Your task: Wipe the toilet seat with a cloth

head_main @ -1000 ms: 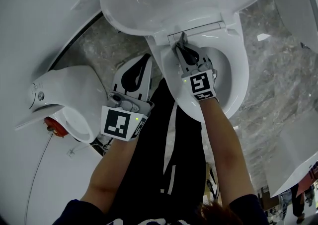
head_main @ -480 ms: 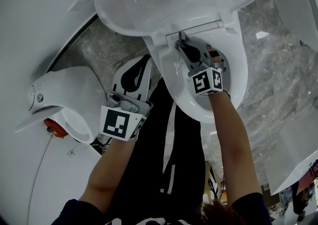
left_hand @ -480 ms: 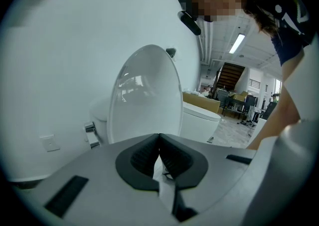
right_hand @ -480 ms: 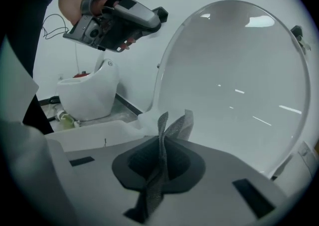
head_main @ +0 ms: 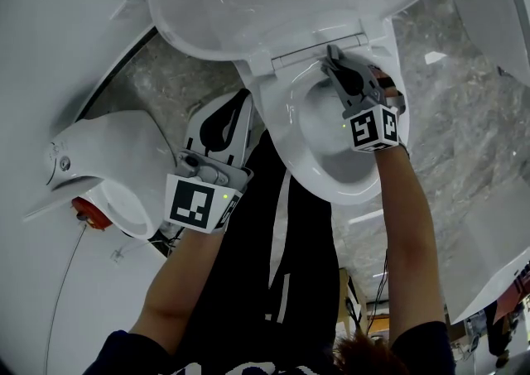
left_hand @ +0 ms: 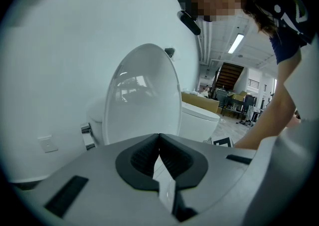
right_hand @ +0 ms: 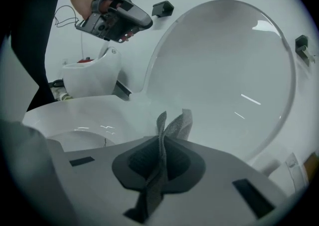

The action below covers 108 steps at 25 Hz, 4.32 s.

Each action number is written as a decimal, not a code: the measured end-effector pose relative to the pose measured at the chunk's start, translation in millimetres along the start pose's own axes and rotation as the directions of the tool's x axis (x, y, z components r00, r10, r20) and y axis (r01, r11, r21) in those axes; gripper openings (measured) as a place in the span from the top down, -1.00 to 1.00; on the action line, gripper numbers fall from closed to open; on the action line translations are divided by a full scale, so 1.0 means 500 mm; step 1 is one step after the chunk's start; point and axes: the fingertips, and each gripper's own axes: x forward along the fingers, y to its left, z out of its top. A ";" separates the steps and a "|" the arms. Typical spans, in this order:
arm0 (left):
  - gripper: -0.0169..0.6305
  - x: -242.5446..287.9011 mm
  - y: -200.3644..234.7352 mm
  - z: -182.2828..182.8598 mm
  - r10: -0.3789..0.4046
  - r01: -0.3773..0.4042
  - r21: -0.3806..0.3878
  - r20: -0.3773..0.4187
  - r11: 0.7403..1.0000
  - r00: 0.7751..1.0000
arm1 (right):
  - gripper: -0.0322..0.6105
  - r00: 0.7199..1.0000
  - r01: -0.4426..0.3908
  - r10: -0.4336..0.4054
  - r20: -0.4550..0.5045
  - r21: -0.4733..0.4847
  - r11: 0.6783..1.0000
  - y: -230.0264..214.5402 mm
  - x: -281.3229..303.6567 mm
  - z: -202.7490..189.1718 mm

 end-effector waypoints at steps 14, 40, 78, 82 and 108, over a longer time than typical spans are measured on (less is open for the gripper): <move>0.92 0.009 -0.025 -0.007 -0.021 0.021 0.007 -0.008 1.000 1.000 | 0.81 0.997 -0.010 0.008 -0.075 -0.033 0.999 -0.049 -0.051 -0.078; 0.92 0.004 -0.084 -0.009 -0.077 0.078 0.023 -0.013 0.997 0.997 | 0.81 0.969 0.087 -0.050 -0.243 0.143 0.986 -0.075 -0.169 -0.199; 0.92 -0.023 -0.142 -0.034 -0.140 0.141 0.046 -0.022 0.989 0.990 | 0.81 0.949 -0.078 0.140 -0.281 0.221 0.972 0.179 -0.341 -0.295; 0.92 -0.025 -0.145 -0.033 -0.143 0.144 0.051 -0.022 0.988 0.989 | 0.81 0.951 -0.063 0.133 -0.278 0.246 0.967 0.200 -0.361 -0.303; 0.92 -0.035 -0.215 -0.052 -0.166 0.168 0.062 -0.034 0.984 0.986 | 0.81 0.971 0.044 0.066 -0.231 0.441 0.897 0.299 -0.455 -0.324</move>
